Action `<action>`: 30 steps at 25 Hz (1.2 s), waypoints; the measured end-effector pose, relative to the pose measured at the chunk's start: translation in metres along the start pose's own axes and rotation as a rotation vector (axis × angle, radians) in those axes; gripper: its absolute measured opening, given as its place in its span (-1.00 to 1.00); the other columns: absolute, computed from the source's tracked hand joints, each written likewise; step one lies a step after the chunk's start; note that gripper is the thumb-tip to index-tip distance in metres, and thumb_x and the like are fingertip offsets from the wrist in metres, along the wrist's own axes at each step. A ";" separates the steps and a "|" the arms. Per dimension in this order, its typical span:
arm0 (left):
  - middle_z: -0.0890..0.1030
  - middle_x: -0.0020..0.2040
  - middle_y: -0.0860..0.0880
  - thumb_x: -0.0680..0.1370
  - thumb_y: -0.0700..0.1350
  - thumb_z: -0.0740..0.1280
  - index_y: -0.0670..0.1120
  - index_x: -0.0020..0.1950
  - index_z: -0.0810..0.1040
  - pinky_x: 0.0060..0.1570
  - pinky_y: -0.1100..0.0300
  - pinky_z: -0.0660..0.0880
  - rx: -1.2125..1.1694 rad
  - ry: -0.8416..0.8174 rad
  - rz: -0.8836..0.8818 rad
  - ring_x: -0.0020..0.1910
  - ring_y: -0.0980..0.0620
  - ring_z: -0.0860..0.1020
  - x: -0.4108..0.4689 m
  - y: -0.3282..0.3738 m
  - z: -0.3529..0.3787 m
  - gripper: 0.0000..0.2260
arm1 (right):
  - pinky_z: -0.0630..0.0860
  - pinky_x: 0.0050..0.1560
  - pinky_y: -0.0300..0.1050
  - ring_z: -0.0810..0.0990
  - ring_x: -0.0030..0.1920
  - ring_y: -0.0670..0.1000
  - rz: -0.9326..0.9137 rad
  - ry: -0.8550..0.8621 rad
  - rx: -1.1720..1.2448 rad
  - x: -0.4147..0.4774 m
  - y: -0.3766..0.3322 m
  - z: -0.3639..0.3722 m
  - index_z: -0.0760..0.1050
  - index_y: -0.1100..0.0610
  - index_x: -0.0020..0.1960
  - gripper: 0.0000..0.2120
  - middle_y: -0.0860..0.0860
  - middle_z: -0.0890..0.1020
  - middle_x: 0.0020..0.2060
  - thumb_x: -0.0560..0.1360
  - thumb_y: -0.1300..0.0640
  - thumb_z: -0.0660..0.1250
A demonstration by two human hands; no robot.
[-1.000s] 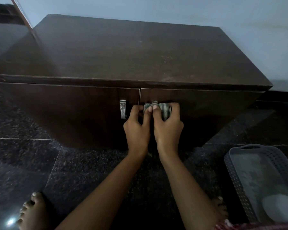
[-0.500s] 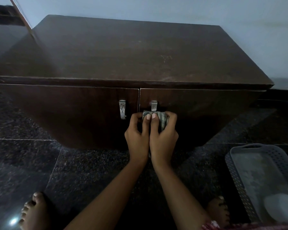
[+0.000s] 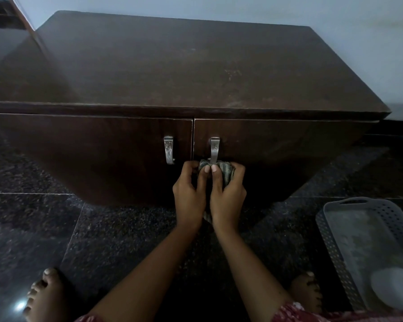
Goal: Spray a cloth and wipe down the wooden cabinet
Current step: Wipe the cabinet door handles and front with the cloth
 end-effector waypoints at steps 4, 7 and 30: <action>0.55 -0.25 0.13 0.55 -0.08 0.29 -0.16 -0.03 0.51 -0.30 0.39 0.45 0.053 0.004 -0.036 -0.27 0.28 0.54 0.006 -0.012 0.002 -0.85 | 0.39 -0.32 -0.50 0.52 -0.17 -0.11 0.016 -0.051 -0.056 0.008 0.003 0.002 0.39 0.18 0.17 -0.71 -0.06 0.53 -0.12 0.53 0.04 0.26; 0.56 -0.26 0.13 0.55 -0.07 0.29 -0.15 -0.02 0.53 -0.29 0.33 0.47 0.071 0.011 -0.057 -0.29 0.23 0.54 0.007 -0.012 0.000 -0.84 | 0.41 -0.31 -0.35 0.52 -0.21 -0.10 0.086 -0.072 -0.059 0.010 0.004 0.002 0.39 0.15 0.17 -0.73 -0.06 0.53 -0.14 0.53 0.04 0.27; 0.53 -0.22 0.13 0.55 -0.06 0.29 -0.04 -0.09 0.48 -0.31 0.53 0.43 -0.049 0.187 -0.092 -0.27 0.27 0.52 0.025 0.022 -0.086 -0.92 | 0.58 -0.21 -0.07 0.62 -0.19 0.00 0.023 -0.052 -0.086 -0.020 -0.077 0.049 0.41 0.12 0.05 -0.73 -0.07 0.55 -0.26 0.47 -0.02 0.33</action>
Point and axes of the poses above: each hand's wrist, its own x-axis towards the middle knuckle, its own z-axis out of the palm, y = z × x, the point moved 8 cm from there along x, towards the middle knuckle
